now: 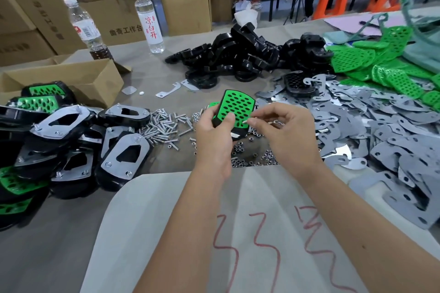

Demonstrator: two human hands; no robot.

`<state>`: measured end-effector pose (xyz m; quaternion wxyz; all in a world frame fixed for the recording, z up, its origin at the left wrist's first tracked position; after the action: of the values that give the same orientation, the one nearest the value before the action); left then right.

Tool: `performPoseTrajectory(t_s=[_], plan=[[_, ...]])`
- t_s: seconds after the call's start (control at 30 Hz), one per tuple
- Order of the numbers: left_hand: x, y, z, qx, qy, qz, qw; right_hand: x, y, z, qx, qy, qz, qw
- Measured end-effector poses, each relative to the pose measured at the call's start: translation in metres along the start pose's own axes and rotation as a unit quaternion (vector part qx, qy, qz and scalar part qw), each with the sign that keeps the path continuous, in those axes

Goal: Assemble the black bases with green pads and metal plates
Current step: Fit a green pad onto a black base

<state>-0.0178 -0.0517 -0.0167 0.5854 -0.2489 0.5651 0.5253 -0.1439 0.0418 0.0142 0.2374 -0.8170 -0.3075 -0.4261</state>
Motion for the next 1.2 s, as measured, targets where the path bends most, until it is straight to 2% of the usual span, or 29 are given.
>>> performPoseTrajectory(t_s=[0.17, 0.33, 0.47, 0.6, 0.67, 0.73, 0.83, 0.9, 0.97, 1.1, 1.17, 1.2], plan=[[-0.006, -0.003, 0.0, -0.028, 0.064, -0.062, 0.996, 0.003, 0.006, 0.001, 0.051, -0.019, 0.063, 0.997], [-0.011, 0.004, 0.009, -0.032, 0.121, -0.087, 0.988, 0.007, 0.009, 0.003, 0.037, -0.055, 0.137, 0.988], [-0.011, 0.008, 0.013, -0.026, 0.128, -0.049, 0.99, -0.003, 0.005, 0.006, -0.003, -0.004, 0.125, 0.992], [-0.011, 0.014, 0.013, -0.005, 0.094, 0.027, 0.995, -0.014, 0.004, 0.003, 0.004, 0.065, -0.045, 0.997], [-0.009, 0.013, 0.011, 0.001, 0.061, 0.073, 0.995, -0.022, 0.004, 0.004, -0.002, 0.118, -0.143, 0.983], [-0.005, 0.013, 0.01, 0.015, 0.022, 0.098, 0.995, -0.028, 0.011, 0.005, 0.028, 0.149, -0.186, 0.971], [-0.002, 0.011, 0.013, 0.013, -0.006, 0.086, 0.996, -0.022, 0.018, 0.004, 0.08, 0.104, -0.114, 0.985], [-0.002, 0.01, 0.014, 0.014, -0.012, 0.091, 0.996, -0.016, 0.017, 0.001, 0.063, 0.058, -0.03, 0.996], [-0.005, 0.009, 0.015, 0.027, -0.017, 0.105, 0.994, -0.011, 0.019, 0.001, 0.044, 0.039, 0.002, 0.998], [-0.024, -0.009, 0.011, -0.008, 0.034, 0.108, 0.994, -0.005, 0.032, 0.003, 0.061, 0.025, 0.061, 0.996], [-0.034, -0.027, 0.006, -0.055, 0.062, 0.111, 0.99, 0.009, 0.047, 0.007, 0.134, -0.074, 0.177, 0.972], [-0.037, -0.039, 0.002, -0.081, 0.064, 0.119, 0.988, 0.014, 0.061, 0.012, 0.188, -0.132, 0.239, 0.943]])
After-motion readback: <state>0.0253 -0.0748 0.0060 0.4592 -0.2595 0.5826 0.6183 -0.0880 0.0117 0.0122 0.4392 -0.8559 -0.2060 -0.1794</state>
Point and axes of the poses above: each hand's wrist, its own z-axis away from the middle knuckle, its own y-axis out of the palm, x = y × z, the point moved 8 cm from there along -z, towards the middle knuckle, and after that the axes turned 9 degrees about -y, right-handed, at the moved point
